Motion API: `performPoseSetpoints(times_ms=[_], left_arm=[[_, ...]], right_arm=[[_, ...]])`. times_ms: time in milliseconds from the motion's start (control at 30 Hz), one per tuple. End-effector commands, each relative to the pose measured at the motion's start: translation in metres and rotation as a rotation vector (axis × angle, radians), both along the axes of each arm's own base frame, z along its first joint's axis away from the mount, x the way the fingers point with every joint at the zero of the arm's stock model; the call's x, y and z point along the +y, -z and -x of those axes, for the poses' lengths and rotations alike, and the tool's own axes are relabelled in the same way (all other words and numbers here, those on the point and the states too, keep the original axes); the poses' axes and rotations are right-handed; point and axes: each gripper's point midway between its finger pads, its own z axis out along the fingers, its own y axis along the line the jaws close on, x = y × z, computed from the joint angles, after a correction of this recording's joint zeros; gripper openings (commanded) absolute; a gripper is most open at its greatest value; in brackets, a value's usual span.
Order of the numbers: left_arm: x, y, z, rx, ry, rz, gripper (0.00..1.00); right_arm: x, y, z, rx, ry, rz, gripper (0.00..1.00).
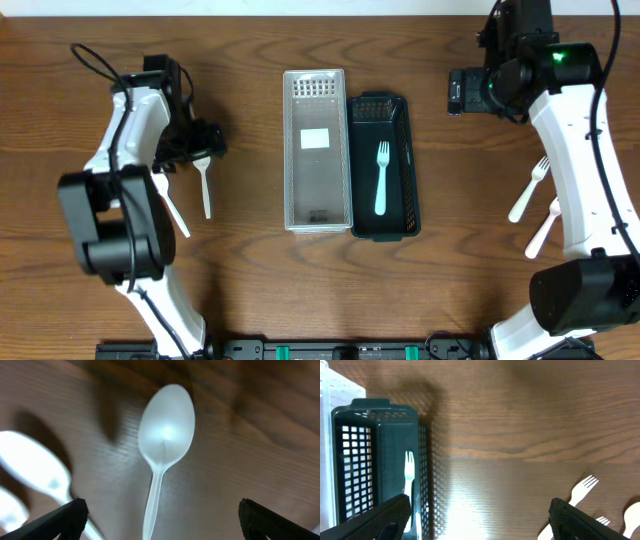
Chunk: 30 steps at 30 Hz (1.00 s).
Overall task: Pack container
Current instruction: 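Grasp a white spoon with the left gripper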
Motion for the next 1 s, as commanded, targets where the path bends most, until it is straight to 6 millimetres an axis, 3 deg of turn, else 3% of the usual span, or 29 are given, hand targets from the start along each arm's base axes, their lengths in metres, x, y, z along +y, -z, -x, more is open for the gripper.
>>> performPoseSetpoints(times_ms=[0, 233, 467, 533, 600, 700, 800, 867, 967], left_arm=[[-0.009, 0.012, 0.001, 0.025, 0.014, 0.049, 0.98], [-0.012, 0.027, 0.004, 0.015, 0.057, 0.060, 0.98], [-0.012, 0.042, 0.018, 0.049, 0.056, 0.060, 0.99], [-0.011, 0.045, 0.022, 0.058, 0.055, 0.054, 0.95], [-0.008, 0.047, 0.025, 0.066, 0.057, 0.031, 0.83], [-0.005, 0.047, 0.025, 0.068, 0.058, 0.017, 0.54], [-0.005, 0.047, 0.023, 0.062, 0.059, 0.016, 0.32], [-0.005, 0.047, 0.023, 0.059, 0.058, 0.015, 0.09], [-0.003, 0.048, 0.021, 0.054, 0.059, 0.006, 0.06]], right_arm=[[-0.008, -0.001, -0.002, -0.004, 0.003, 0.008, 0.92], [-0.017, -0.002, -0.003, -0.005, 0.025, 0.008, 0.92], [-0.024, -0.001, -0.003, -0.004, 0.042, 0.008, 0.92], [-0.024, -0.001, -0.003, -0.004, 0.042, 0.008, 0.92], [-0.024, -0.001, -0.002, -0.004, 0.042, 0.008, 0.92], [-0.024, -0.001, -0.002, -0.004, 0.042, 0.008, 0.92], [-0.024, -0.001, -0.002, -0.003, 0.042, 0.008, 0.92], [-0.024, -0.001, -0.002, -0.001, 0.042, 0.008, 0.92], [-0.024, -0.001, -0.002, 0.000, 0.042, 0.009, 0.92]])
